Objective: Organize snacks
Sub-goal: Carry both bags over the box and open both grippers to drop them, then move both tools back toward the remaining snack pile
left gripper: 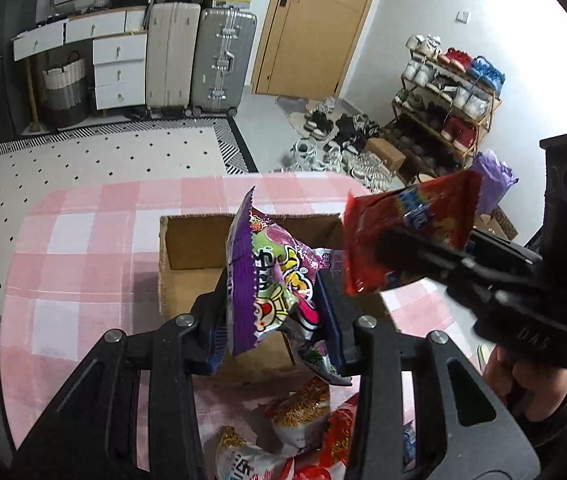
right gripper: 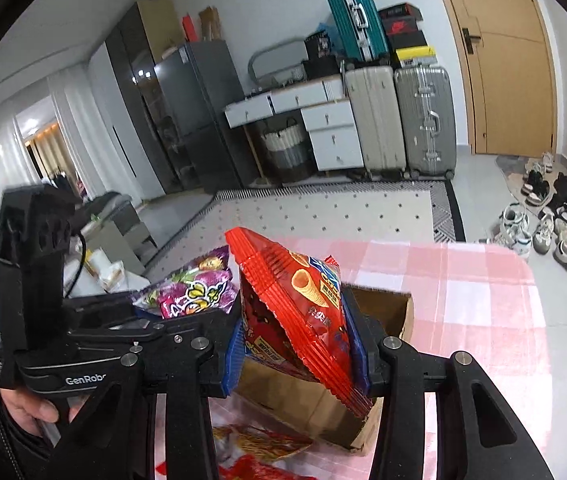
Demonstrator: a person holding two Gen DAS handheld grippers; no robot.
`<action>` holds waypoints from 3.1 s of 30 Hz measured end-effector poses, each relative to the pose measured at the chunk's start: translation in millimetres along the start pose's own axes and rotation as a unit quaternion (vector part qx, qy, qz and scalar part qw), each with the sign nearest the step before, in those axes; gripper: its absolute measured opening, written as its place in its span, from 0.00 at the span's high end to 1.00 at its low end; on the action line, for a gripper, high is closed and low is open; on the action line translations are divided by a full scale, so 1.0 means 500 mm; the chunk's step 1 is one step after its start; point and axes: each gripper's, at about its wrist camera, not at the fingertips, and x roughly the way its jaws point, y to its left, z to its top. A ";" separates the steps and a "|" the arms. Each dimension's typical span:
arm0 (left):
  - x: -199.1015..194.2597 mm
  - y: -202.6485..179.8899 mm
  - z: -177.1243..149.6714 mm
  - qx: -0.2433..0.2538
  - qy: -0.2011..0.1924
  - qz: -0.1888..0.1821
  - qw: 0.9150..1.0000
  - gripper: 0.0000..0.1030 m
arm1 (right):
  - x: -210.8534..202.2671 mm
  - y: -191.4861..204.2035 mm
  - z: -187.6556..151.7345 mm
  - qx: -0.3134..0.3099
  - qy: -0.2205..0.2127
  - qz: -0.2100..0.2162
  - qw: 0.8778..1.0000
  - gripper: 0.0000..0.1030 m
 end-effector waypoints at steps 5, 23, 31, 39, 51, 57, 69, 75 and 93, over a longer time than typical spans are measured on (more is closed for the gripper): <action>0.076 0.017 0.009 -0.007 0.017 -0.001 1.000 0.65 | 0.064 -0.020 -0.016 0.005 0.022 -0.005 1.000 0.58; 0.043 0.043 -0.030 -0.009 -0.020 0.029 0.999 0.26 | 0.016 0.018 -0.033 -0.020 -0.016 -0.020 0.999 0.32; -0.114 0.011 -0.109 -0.008 -0.077 0.052 0.996 0.24 | -0.091 0.055 -0.059 -0.022 -0.058 -0.017 0.998 0.26; -0.226 -0.031 -0.196 -0.001 -0.102 0.060 0.993 0.18 | -0.220 0.117 -0.117 -0.035 -0.105 -0.021 0.994 0.15; -0.362 -0.090 -0.331 0.002 -0.130 0.045 0.991 0.01 | -0.387 0.207 -0.265 -0.029 -0.144 -0.011 0.989 0.02; -0.419 -0.093 -0.400 0.005 -0.138 0.047 0.989 0.01 | -0.447 0.231 -0.318 -0.028 -0.151 -0.022 0.988 0.01; -0.472 -0.104 -0.504 -0.006 -0.131 0.032 0.991 0.01 | -0.475 0.201 -0.441 0.004 -0.106 -0.039 0.994 0.01; -0.455 -0.108 -0.520 -0.007 -0.120 0.028 0.992 0.01 | -0.436 0.190 -0.516 0.028 -0.065 -0.025 0.997 0.01; -0.410 -0.081 -0.556 -0.029 -0.100 0.019 0.994 0.01 | -0.273 0.177 -0.638 0.060 0.064 -0.028 0.996 0.01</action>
